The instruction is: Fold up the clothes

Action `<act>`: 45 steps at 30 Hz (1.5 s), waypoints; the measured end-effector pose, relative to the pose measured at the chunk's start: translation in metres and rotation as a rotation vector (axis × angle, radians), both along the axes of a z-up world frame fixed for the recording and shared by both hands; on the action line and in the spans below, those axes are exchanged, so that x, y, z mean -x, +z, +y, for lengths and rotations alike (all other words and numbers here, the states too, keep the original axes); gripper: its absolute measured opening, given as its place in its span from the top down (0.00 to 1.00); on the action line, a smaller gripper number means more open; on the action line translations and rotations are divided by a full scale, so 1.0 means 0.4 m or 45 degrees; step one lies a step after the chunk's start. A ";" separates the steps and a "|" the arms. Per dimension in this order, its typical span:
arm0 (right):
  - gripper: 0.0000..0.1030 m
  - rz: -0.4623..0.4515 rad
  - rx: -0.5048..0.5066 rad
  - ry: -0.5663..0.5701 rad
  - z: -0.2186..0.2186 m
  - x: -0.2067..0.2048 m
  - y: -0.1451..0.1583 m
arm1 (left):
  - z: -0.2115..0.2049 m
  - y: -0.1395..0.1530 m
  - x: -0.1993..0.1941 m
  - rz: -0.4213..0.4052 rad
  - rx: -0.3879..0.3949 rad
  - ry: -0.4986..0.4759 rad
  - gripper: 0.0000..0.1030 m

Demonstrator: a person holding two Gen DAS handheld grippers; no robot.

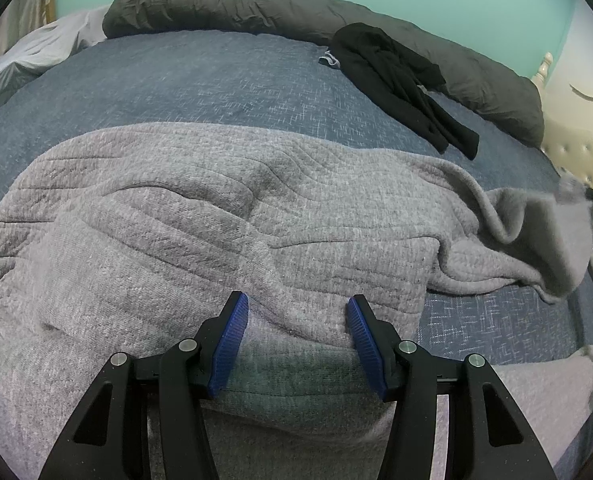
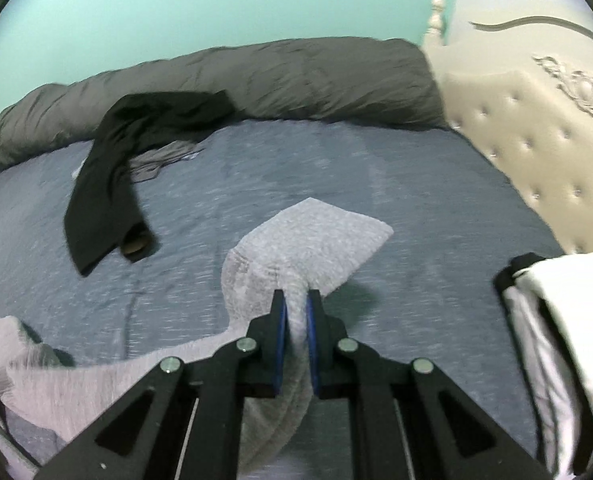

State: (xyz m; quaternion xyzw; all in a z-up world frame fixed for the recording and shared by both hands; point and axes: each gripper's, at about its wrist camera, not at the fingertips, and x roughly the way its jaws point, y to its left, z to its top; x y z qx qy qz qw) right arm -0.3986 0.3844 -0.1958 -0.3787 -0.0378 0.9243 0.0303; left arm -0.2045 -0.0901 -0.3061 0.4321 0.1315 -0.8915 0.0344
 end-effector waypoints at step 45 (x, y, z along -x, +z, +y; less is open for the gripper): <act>0.54 -0.140 0.403 -0.470 0.537 -0.121 -0.239 | 0.022 -0.002 0.009 -0.013 0.052 -0.010 0.41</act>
